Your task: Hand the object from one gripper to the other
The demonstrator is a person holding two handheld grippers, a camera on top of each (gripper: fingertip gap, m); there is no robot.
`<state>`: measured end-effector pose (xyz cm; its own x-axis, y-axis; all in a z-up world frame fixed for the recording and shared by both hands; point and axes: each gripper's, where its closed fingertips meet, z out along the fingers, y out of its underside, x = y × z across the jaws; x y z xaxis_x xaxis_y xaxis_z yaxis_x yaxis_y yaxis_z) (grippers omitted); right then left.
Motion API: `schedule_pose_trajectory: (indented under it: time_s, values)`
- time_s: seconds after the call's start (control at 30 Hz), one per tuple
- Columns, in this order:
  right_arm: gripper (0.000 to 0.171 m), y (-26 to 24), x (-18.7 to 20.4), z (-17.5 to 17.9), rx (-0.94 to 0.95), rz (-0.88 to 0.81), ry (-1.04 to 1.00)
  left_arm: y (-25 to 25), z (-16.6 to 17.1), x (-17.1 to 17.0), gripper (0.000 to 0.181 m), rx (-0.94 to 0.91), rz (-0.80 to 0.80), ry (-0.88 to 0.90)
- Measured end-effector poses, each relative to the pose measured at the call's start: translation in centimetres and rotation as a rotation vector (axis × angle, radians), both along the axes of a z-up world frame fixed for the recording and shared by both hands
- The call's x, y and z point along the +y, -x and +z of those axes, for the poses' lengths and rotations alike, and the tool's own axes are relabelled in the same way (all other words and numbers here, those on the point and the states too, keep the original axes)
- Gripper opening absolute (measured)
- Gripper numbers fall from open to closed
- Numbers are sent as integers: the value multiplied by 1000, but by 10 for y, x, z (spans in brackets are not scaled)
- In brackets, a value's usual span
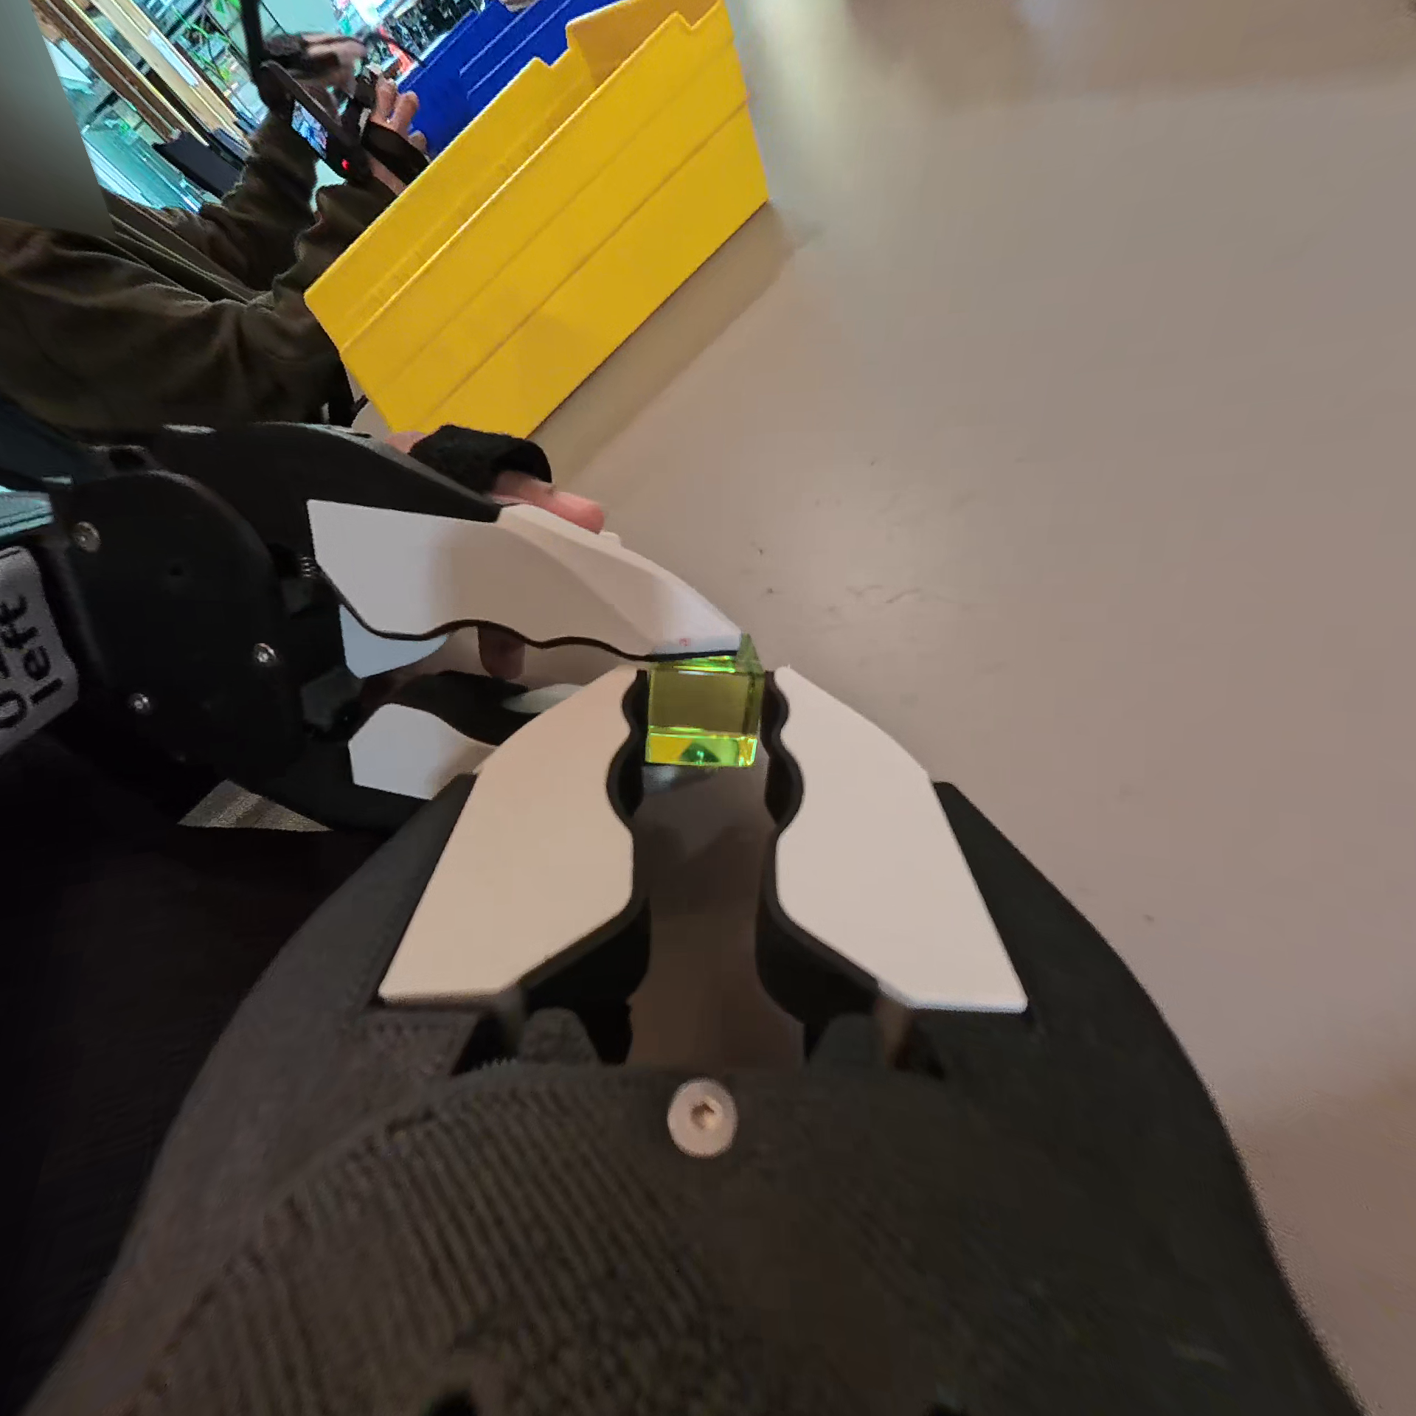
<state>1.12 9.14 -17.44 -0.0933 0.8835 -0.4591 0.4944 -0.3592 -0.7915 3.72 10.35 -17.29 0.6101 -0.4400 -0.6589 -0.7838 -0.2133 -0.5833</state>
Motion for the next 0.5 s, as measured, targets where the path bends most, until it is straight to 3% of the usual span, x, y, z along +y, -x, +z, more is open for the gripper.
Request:
schedule_pose_trajectory:
  time_s: [0.07,0.27,0.47,0.5]
  values:
    - [29,0,1,0,-2,2,4,0,-1,1,31,-48,-3,5]
    - [29,-5,11,15,77,8,70,7,6,7,83,-299,19,2]
    - [29,-13,13,41,219,106,243,-3,23,2,85,-972,-107,178]
    - [29,-15,12,44,237,123,274,-5,30,0,78,-1105,-155,206]
